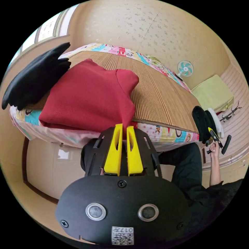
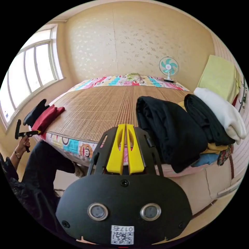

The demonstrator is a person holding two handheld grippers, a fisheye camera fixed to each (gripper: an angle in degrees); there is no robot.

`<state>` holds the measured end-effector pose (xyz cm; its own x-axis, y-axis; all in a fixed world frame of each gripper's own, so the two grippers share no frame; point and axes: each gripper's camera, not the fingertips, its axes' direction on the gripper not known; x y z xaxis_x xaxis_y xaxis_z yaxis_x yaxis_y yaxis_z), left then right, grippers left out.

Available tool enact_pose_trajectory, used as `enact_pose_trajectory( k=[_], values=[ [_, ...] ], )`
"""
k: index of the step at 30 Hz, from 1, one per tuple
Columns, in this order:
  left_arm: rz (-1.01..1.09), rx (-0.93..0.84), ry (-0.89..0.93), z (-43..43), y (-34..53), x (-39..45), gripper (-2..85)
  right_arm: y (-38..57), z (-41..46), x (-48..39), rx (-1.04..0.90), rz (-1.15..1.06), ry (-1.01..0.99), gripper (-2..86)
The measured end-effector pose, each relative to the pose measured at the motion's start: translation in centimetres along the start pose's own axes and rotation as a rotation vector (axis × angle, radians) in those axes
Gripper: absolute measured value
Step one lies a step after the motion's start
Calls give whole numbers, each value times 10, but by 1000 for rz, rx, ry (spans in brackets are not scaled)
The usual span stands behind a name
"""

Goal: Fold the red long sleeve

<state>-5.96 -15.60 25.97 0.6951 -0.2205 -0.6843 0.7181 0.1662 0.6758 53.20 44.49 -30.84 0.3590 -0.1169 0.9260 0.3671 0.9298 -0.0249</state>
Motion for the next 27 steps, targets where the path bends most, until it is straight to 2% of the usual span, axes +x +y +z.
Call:
enact_pose_trajectory(
  k=[2, 4, 5, 7, 12, 14, 16, 19, 20, 22, 24, 25, 27],
  values=[
    [-47, -16, 241, -20, 48, -9, 31, 13, 9, -26, -38, -16, -210, 29],
    [-36, -1, 355, -42, 72, -13, 33, 22, 35, -69, -117, -41, -585, 61],
    [-8, 37, 388, -63, 82, -11, 36, 23, 44, -82, -144, -34, -673, 72],
    [57, 90, 382, -95, 88, -1, 37, 22, 75, -133, -226, -50, -947, 112],
    [157, 115, 394, -153, 71, 35, 12, 1, 99, -180, -155, 52, -1206, 123],
    [47, 187, 303, -176, 55, 46, 19, -12, 112, -198, -262, 30, -1153, 95],
    [-1, 223, 250, -184, 39, 60, 61, -19, 121, -214, -344, -51, -1099, 40],
    [-78, 129, 241, -167, -8, 89, 105, -18, 88, -200, -248, -93, -1266, 29],
    [-46, 93, 260, -156, -28, 108, 114, -17, 77, -194, -212, -104, -1274, 31],
    [-15, 68, 270, -143, -55, 135, 118, -9, 38, -154, -65, -70, -1105, 57],
    [6, 65, 285, -132, -76, 161, 119, -5, 28, -121, -7, 33, -905, 91],
    [28, 73, 309, -126, -88, 178, 120, -4, 34, -106, -20, 79, -842, 102],
    [41, 78, 337, -114, -104, 201, 123, -5, 58, -105, -126, 45, -888, 84]
  ],
)
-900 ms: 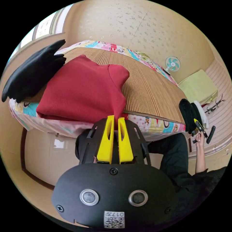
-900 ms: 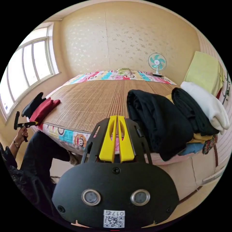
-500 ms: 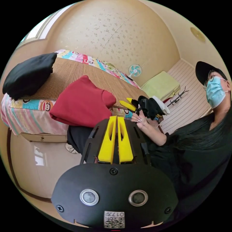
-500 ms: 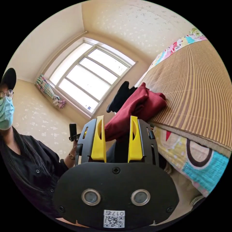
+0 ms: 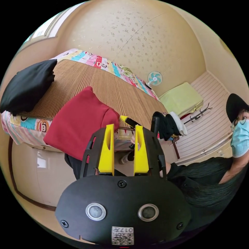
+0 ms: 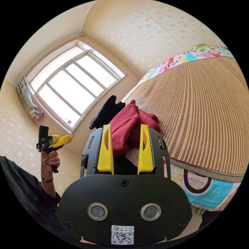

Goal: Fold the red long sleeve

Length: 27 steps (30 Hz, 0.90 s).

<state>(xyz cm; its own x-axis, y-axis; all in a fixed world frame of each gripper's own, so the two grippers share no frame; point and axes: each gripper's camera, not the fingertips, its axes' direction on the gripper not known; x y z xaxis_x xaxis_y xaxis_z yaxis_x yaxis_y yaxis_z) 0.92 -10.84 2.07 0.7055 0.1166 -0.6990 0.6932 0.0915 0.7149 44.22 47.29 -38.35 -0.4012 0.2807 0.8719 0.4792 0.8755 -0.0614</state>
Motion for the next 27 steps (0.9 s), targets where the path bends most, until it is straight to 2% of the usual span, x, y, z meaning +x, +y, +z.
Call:
enact_pose_trajectory(
  k=[1, 2, 4, 6, 9, 13, 16, 19, 21, 26, 27],
  values=[
    [-28, -7, -5, 14, -10, 7, 131, -3, 18, 8, -129, -8, -104, 54],
    [-76, -12, -15, 24, -20, 11, 141, -2, 24, 9, -168, -15, -168, 51],
    [-129, 1, 3, 32, -32, 17, 155, 8, 3, -13, -86, -63, -288, 41],
    [-163, 45, 39, 29, -42, 23, 164, 13, -16, -45, -60, -142, -311, 37],
    [-170, 81, -38, 23, -57, 41, 174, 24, -29, -94, -88, -240, -401, 33],
    [-139, -58, -158, 50, -88, 71, 164, 52, -20, -138, -156, -350, -457, 30],
    [-65, -298, -412, 93, -104, 91, 114, 64, -19, -137, -173, -317, -444, 27],
    [-9, -354, -443, 100, -109, 113, 67, 72, -27, -124, -180, -329, -497, 27],
    [-1, -294, -401, 81, -110, 123, 52, 71, -37, -115, -175, -344, -534, 28],
    [-10, 46, 198, -28, -95, 124, 45, 53, -104, -84, -31, -477, -699, 28],
    [9, 96, 256, -43, -92, 127, 44, 45, -124, -74, 13, -503, -721, 30]
  ],
)
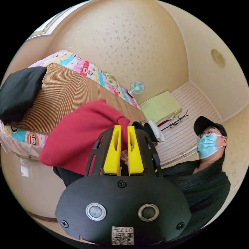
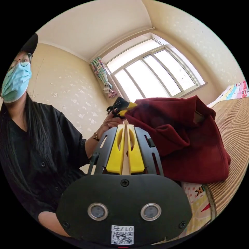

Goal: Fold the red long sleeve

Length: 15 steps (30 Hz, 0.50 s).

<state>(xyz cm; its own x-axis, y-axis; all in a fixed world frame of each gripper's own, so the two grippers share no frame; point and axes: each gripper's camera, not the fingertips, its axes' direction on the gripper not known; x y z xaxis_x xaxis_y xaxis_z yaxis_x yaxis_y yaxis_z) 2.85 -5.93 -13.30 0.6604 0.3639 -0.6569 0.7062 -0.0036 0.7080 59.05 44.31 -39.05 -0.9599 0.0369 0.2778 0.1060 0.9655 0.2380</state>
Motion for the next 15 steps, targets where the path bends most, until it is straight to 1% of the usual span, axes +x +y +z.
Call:
enact_pose_trajectory(
  k=[2, 3, 4, 5, 7, 8, 9, 11, 12, 13, 15],
  values=[
    [120, 162, 200, -51, 8, 32, 44, -6, -36, -1, 65, -22, 63, 38],
    [153, 189, 245, -62, 9, 41, 44, -6, -58, 1, 112, 6, 158, 48],
    [215, 226, 331, -79, 11, 59, 44, -5, -76, 6, 140, 38, 271, 80],
    [270, 242, 408, -90, 12, 78, 44, -4, -82, 8, 143, 55, 333, 96],
    [345, 247, 493, -100, 12, 107, 44, -2, -91, 25, 111, 173, 558, 162],
    [384, 235, 534, -103, 12, 126, 44, -2, -90, 29, 102, 198, 584, 170],
    [401, 226, 551, -104, 13, 135, 44, -4, -89, 36, 94, 245, 573, 177],
    [431, 216, 586, -104, 17, 167, 43, -8, -80, 41, 94, 209, 468, 176],
    [427, 219, 590, -104, 18, 173, 43, -11, -69, 46, 51, 182, 401, 171],
    [423, 220, 607, -105, 20, 183, 42, -14, -53, 55, -41, 187, 352, 171],
    [440, 204, 629, -106, 23, 197, 41, -12, -36, 67, -108, 176, 294, 169]
  ],
)
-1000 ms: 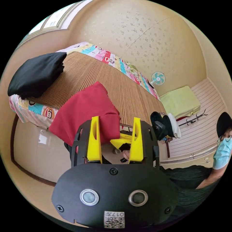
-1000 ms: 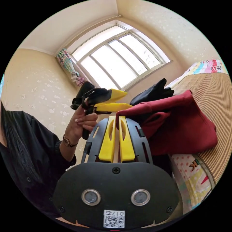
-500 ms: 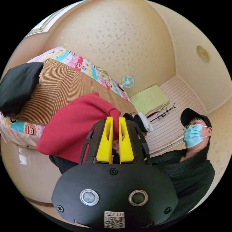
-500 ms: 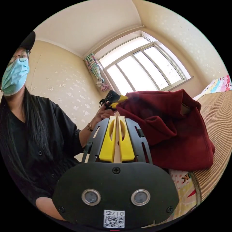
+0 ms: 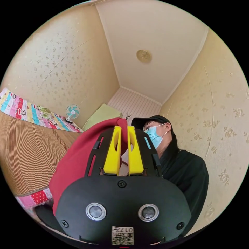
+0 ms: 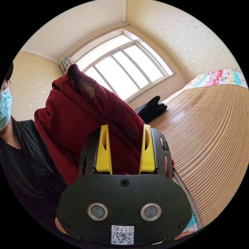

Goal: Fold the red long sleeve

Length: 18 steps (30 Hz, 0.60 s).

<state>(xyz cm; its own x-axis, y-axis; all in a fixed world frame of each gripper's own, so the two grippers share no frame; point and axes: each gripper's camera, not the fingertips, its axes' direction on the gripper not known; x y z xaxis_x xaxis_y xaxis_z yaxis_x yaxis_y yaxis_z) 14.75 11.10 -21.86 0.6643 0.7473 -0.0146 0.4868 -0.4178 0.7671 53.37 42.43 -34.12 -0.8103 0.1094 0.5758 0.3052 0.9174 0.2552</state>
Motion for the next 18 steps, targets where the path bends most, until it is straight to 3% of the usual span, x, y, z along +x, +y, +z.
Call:
enact_pose_trajectory(
  k=[4, 6, 8, 12, 15, 18],
  values=[
    [38, -20, 87, 11, 0, 29, 37, 19, 26, 26, 108, 59, 74, 158],
    [76, 5, 151, 8, 1, 47, 37, 20, 54, 33, 16, 80, 86, 127],
    [108, 20, 187, 2, -3, 72, 37, 14, 76, 29, -78, 94, 100, 39],
    [147, 46, 146, -18, -9, 114, 38, -11, 11, -33, 302, -18, 168, 25],
    [182, 79, 119, -36, -10, 148, 38, -37, -23, -80, 369, -234, 189, 42],
    [191, 102, 157, -39, -14, 163, 38, -35, 1, -86, 201, -388, 27, 189]
  ],
)
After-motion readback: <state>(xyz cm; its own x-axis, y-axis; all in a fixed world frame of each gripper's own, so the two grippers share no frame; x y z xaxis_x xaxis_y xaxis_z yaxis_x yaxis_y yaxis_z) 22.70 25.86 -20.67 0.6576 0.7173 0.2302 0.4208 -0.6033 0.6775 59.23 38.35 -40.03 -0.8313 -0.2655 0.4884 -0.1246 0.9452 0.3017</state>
